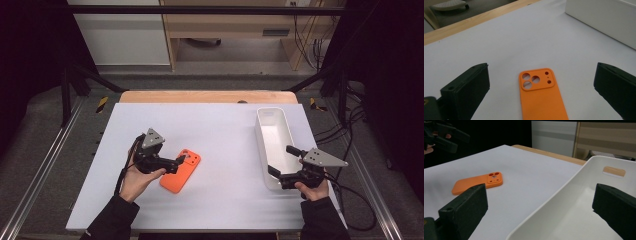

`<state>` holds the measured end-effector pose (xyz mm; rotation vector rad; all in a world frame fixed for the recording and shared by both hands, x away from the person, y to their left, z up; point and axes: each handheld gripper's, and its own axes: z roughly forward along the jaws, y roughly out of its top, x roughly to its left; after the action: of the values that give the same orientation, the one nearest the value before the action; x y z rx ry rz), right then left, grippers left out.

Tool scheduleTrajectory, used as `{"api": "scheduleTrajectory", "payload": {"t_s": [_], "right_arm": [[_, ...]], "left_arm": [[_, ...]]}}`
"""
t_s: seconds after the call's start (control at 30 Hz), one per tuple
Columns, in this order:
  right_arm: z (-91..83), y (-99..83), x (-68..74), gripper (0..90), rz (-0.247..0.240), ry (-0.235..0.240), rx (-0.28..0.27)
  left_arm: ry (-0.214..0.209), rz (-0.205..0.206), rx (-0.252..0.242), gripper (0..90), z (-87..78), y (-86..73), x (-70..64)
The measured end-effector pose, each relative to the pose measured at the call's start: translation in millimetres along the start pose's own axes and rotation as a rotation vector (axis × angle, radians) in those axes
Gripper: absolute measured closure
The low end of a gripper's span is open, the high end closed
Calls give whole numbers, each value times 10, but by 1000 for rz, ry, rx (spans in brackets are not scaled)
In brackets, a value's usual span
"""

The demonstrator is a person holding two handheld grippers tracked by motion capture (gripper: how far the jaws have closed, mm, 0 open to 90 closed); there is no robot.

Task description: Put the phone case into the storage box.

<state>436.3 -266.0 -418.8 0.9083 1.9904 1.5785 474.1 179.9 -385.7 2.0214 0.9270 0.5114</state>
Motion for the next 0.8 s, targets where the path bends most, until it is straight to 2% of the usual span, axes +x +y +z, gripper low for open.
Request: {"api": "scheduleTrajectory", "payload": {"t_s": [0.33,0.8], "right_arm": [[-6,-1,2,4,-3,0,3],[-8,0,0,4,-6,-2,5]], "left_arm": [[-33,-14,55,0,219,-48,-34],[-39,3,144,0,481,-155,-70]]}}
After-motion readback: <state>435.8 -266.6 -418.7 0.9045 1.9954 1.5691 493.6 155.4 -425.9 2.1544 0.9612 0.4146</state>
